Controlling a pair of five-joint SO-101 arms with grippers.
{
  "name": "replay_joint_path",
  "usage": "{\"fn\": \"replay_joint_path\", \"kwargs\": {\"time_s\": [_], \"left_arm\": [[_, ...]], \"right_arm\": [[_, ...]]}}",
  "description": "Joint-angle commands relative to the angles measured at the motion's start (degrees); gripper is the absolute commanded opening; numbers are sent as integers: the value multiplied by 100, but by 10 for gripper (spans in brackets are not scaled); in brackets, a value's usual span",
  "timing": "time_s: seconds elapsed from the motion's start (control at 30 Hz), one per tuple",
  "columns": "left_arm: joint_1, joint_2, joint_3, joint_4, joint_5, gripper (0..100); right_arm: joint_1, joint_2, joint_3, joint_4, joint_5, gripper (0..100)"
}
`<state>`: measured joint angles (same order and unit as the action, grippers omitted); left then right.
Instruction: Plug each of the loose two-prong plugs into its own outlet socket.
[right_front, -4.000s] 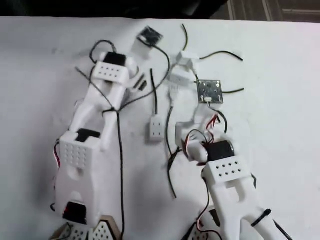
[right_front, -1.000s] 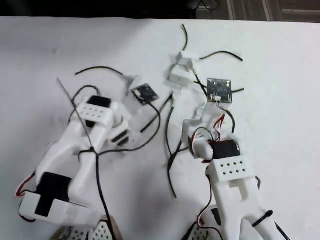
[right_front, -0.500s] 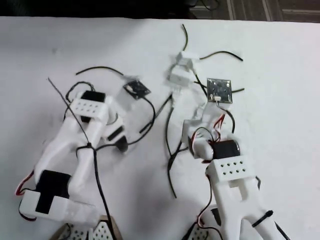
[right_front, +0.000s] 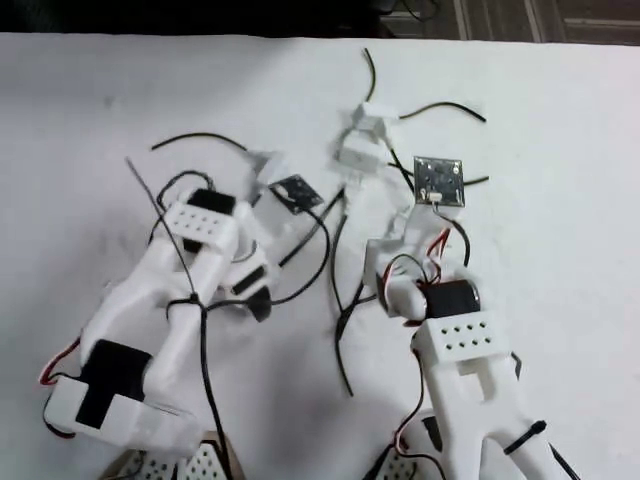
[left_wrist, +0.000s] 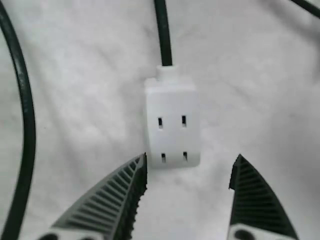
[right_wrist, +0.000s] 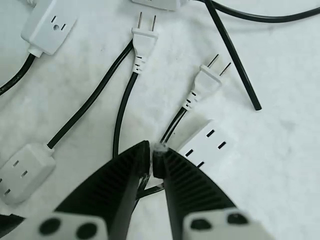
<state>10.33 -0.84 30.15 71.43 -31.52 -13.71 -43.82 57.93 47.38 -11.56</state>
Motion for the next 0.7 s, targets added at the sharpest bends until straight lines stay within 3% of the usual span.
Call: {"fn": "replay_joint_path", "kwargs": {"time_s": [0.0, 0.13, 0.3, 0.67], "left_arm": [[66, -84, 484, -941, 202, 274], [66, -84, 580, -1125, 220, 263], [75, -57, 554, -1143, 97, 148], [-242, -84, 589, -1134, -1873, 142]], "right_arm": [[13, -119, -79, -101, -18, 19], [13, -119, -79, -101, -18, 19], [13, -127, -79, -101, -18, 19], [13, -127, -79, -101, -18, 19]]}}
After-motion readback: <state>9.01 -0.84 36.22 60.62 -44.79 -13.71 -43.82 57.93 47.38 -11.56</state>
